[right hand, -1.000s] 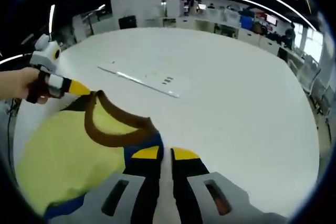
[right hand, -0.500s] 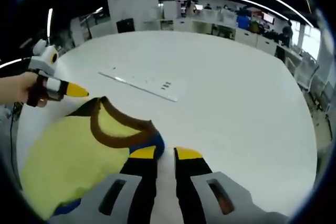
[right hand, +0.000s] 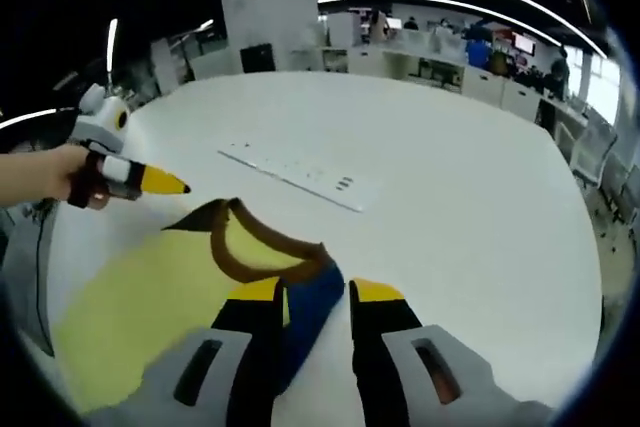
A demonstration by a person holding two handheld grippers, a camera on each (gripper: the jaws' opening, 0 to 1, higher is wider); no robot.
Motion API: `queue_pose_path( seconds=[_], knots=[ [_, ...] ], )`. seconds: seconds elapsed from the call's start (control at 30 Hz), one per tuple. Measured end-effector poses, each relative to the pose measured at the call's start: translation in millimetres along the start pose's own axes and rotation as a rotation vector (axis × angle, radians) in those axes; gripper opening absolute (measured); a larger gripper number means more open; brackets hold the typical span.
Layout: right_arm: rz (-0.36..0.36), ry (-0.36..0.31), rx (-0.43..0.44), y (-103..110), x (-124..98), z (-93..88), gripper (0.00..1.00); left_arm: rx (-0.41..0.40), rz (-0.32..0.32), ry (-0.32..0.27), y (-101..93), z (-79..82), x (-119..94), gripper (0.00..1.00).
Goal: Fold the garment on the visible template until the final outline fits inside the template.
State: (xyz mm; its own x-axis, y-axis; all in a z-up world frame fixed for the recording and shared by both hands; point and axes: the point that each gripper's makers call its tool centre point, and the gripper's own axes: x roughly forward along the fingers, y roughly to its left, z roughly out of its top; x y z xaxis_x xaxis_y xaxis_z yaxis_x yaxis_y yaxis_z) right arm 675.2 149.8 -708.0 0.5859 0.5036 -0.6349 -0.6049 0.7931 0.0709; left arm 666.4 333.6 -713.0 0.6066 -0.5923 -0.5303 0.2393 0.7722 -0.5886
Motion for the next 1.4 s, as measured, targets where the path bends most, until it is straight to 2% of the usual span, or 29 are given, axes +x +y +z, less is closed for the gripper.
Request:
queue_pose_path(
  seconds=[0.5, 0.9, 1.4],
  knots=[
    [0.025, -0.031, 0.008, 20.7, -28.9, 11.2, 0.37, 0.021, -0.025, -0.011, -18.4, -4.9, -29.8, 0.37],
    [0.045, -0.089, -0.024, 51.2, -66.7, 25.4, 0.43, 0.038, -0.058, -0.040, -42.6, -13.2, -63.2, 0.43],
    [0.024, -0.130, 0.009, 70.8, -105.4, 16.2, 0.54, 0.068, -0.083, -0.071, -62.7, -25.1, -99.2, 0.49]
  ],
)
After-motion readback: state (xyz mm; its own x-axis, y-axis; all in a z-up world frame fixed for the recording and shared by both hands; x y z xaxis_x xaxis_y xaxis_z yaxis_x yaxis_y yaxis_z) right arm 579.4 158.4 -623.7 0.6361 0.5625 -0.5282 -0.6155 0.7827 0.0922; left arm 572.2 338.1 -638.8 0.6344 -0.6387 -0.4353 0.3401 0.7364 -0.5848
